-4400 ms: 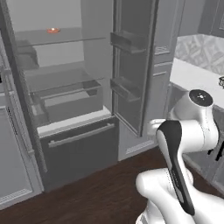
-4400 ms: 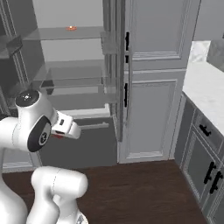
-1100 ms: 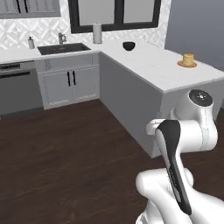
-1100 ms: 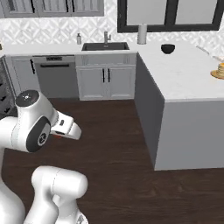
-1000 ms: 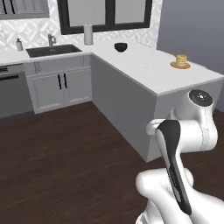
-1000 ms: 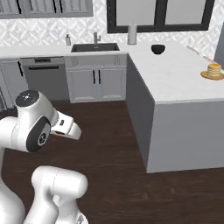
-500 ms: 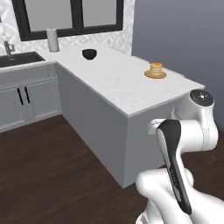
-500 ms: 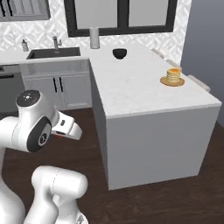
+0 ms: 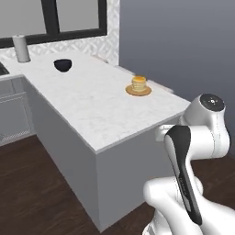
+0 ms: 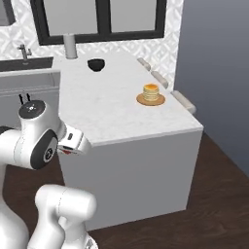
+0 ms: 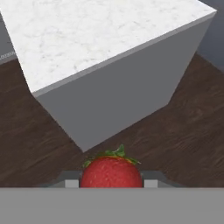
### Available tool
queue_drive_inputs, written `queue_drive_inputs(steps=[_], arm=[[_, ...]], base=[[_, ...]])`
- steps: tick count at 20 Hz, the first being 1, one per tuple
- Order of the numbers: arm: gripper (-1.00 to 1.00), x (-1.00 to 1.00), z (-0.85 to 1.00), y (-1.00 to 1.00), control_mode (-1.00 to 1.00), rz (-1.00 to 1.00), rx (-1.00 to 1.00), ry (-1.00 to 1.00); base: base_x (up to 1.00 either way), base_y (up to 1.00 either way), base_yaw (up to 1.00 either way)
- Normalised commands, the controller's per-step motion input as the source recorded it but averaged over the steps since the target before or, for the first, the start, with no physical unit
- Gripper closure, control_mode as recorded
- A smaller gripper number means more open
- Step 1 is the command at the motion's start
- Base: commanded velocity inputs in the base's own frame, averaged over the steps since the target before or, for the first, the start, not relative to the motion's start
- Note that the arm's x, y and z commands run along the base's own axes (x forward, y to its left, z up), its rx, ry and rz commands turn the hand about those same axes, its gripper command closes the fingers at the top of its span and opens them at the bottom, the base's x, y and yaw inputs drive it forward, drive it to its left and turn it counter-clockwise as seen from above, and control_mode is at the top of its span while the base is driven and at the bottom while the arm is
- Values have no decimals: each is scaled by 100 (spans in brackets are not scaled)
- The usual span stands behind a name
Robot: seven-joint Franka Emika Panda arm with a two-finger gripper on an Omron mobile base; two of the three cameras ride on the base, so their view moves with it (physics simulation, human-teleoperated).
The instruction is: Take the strawberry from the fridge and place it on top of the pancake, located on the dining counter.
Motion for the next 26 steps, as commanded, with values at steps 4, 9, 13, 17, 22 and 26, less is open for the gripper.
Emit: queue_drive_inputs(steps=[4, 9, 13, 17, 22, 26], arm=[[100, 0, 0, 0, 100, 0, 0, 0], [100, 0, 0, 0, 100, 0, 0, 0], [100, 0, 0, 0, 100, 0, 0, 0], [100, 0, 0, 0, 100, 0, 0, 0], [100, 0, 0, 0, 100, 0, 0, 0], [100, 0, 0, 0, 100, 0, 0, 0]], base=[[100, -100, -2], [97, -100, 9], [70, -100, 31], [12, -100, 38], [0, -100, 50], [0, -100, 55]])
